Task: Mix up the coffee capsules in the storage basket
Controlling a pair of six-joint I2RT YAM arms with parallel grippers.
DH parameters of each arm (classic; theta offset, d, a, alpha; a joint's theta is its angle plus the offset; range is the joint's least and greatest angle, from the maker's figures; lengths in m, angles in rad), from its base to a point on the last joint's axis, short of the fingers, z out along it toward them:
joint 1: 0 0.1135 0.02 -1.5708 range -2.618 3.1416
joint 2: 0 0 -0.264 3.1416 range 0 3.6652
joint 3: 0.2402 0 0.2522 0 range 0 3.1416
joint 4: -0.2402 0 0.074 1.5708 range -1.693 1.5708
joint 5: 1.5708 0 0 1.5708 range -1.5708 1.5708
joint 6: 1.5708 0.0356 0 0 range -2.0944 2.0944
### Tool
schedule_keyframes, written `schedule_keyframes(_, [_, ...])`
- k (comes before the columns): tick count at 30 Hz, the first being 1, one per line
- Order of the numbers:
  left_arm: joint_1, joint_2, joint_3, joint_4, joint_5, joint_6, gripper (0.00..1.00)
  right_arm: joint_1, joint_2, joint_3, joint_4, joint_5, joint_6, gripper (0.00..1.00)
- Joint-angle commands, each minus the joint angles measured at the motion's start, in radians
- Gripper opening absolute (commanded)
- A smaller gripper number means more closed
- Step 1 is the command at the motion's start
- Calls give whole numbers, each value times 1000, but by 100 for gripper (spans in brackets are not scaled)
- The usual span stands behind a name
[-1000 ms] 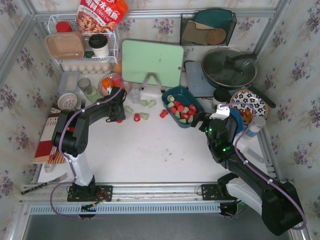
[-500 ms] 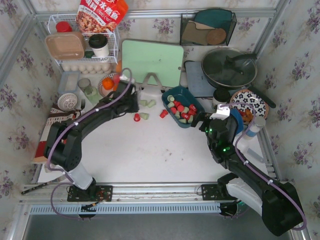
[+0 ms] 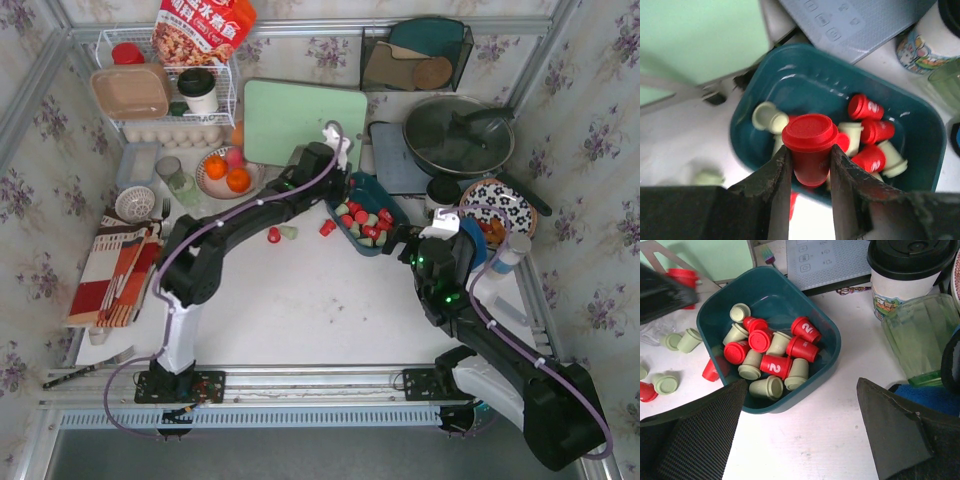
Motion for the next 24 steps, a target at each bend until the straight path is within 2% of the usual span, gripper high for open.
schedule_keyframes(1, [-19,125,136,39,47,-16,34,0,-13,5,22,16,3,100])
schedule_keyframes(4, [-25,201,197,18,40,-47,46,0,-19,4,22,15,3,100])
schedule_keyframes(5, [-27,209,197,22,33,-54,58,0,-18,4,23,14,3,100])
schedule_keyframes(6, [-28,211,193,28,24,-57,90,0,-17,4,22,12,2,100])
schedule_keyframes(7, [-30,208,181,36,16,-58,100,-1,-16,4,24,11,3,100])
schedule_keyframes(13, [-32,76,-32,164,-57,-53,99,0,-8,7,25,3,1,100])
schedule_keyframes(20, [-48,-181,-361,299,-208,-79,99,0,23,20,31,-32,-1,100])
schedule_keyframes(24, [-67,-345,-523,299,-317,-113,99,-1,45,30,32,-72,-20,100])
